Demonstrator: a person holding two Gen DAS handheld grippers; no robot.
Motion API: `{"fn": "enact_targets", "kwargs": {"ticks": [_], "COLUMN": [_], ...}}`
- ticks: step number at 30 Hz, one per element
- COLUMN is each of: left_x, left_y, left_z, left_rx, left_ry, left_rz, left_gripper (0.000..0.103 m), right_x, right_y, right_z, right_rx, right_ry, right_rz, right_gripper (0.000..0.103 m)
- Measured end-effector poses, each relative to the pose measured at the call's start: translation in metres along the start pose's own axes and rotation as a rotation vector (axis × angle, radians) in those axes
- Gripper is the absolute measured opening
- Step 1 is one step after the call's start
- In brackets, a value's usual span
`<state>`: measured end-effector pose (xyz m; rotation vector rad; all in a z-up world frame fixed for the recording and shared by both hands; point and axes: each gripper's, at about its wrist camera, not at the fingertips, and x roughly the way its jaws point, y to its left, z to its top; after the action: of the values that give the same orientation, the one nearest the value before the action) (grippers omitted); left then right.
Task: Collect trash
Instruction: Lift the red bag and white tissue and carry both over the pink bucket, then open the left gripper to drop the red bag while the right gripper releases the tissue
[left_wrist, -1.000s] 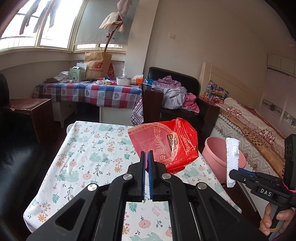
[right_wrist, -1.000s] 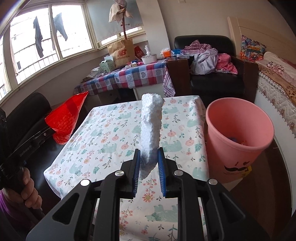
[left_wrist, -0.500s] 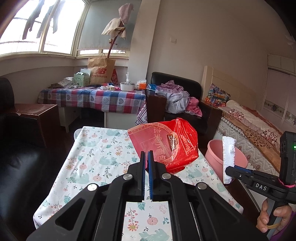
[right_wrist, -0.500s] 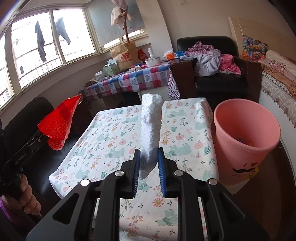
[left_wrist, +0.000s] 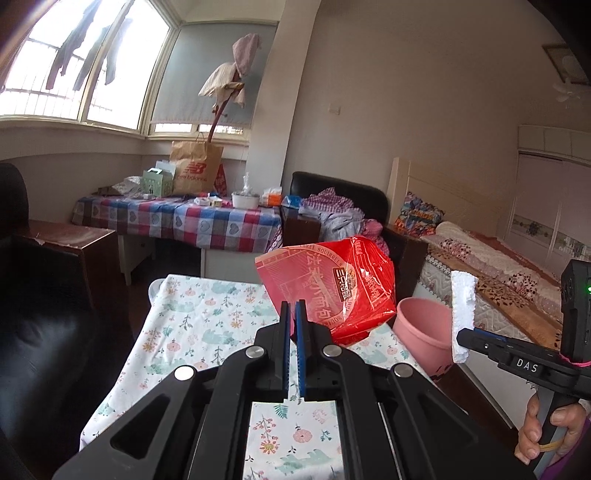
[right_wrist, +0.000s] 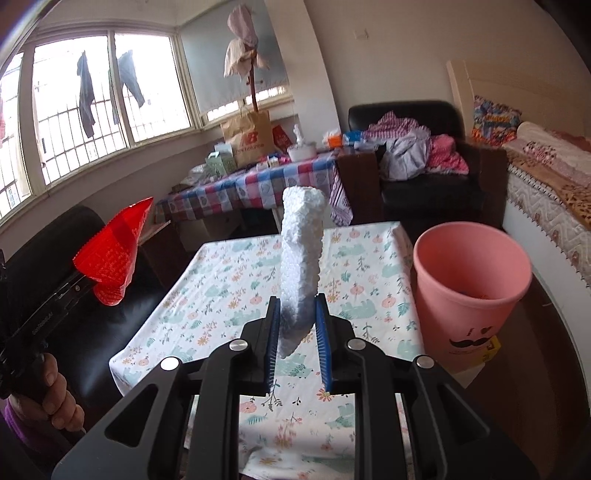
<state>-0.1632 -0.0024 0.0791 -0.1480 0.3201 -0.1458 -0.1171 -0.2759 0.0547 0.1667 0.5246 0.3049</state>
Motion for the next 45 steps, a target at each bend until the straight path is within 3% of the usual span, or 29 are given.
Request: {"fn": "enact_targets", "kwargs": {"ticks": [5, 11, 19, 29, 38, 45], "left_x": [0.0, 0.028, 0.101, 0.209, 0.269, 0.302], "left_y": [-0.017, -0.04, -0.082, -0.155, -0.214, -0.241], "left_z": [0.008, 0.011, 0.02, 0.024, 0.012, -0.007], "left_rx": [0.044, 0.088, 0.124, 0.172, 0.214, 0.242], "left_ry": [-0.008, 0.025, 0.102, 0.176, 0.228, 0.277], "left_rz": [-0.041, -0.064, -0.136, -0.31, -0.423, -0.441], "left_gripper": [0.002, 0.002, 0.002, 0.002, 0.002, 0.002], "right_x": [-0.017, 0.0, 0.018, 0.038, 0.057, 0.08], "right_y": [-0.009, -0.034, -0.094, -0.185, -0.213, -0.219], "right_z": [0.006, 0.019, 0.025, 0.033, 0.042, 0.044], "right_rx": [0.016, 0.043, 0.109, 0.246, 0.274, 0.277], "right_ry": [-0.052, -0.044, -0.033, -0.005, -0.004, 0.021], "right_rz": [-0.024, -0.054, -0.169, -0.34, -0.386, -0.41], "right_gripper": [0.019, 0.019, 0.019, 0.019, 0.019, 0.019]}}
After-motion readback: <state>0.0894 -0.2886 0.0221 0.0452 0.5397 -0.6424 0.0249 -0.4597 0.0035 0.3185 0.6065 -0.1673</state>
